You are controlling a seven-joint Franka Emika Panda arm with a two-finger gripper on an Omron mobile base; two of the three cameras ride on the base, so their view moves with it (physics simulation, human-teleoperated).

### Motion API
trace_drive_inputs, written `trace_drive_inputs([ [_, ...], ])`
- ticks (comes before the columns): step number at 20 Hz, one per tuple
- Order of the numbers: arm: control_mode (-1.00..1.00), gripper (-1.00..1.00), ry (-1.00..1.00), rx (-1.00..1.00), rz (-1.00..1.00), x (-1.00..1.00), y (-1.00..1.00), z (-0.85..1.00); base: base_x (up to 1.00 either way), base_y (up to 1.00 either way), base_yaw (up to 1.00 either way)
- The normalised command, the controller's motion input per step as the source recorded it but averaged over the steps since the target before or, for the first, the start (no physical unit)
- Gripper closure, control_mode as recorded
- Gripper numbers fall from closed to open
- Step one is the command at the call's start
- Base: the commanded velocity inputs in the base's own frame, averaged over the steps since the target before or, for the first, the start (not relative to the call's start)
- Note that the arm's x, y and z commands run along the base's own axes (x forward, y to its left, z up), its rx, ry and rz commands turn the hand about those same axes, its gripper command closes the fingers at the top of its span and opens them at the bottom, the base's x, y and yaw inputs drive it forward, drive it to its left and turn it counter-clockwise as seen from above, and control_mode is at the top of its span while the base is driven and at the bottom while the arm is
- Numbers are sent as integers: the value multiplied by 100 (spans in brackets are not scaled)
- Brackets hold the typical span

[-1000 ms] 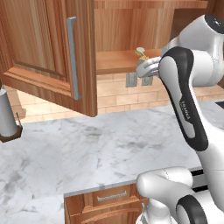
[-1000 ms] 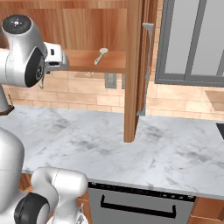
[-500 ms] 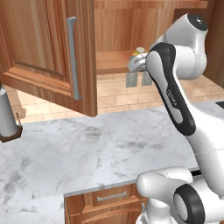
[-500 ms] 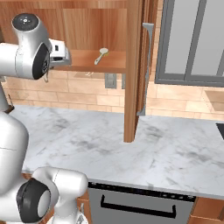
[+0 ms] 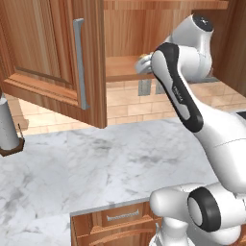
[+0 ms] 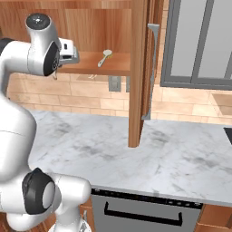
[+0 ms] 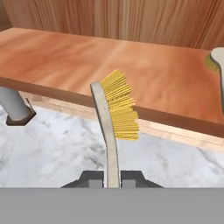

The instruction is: Pick up the dish brush and dish brush from the sink, and place them back in the cabinet, and close the cabinet doors.

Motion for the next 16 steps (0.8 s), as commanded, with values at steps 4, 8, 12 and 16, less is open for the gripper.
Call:
trace_drive_inputs([
  [4,-100,100,-4,0,0,43,1,-10,0,0,0],
  [8,-100,100,-4,0,0,43,4,-9,0,0,0],
  [12,-100,100,-5,0,0,41,5,-6,0,0,0],
  [16,-100,100,-5,0,0,41,6,-7,0,0,0],
])
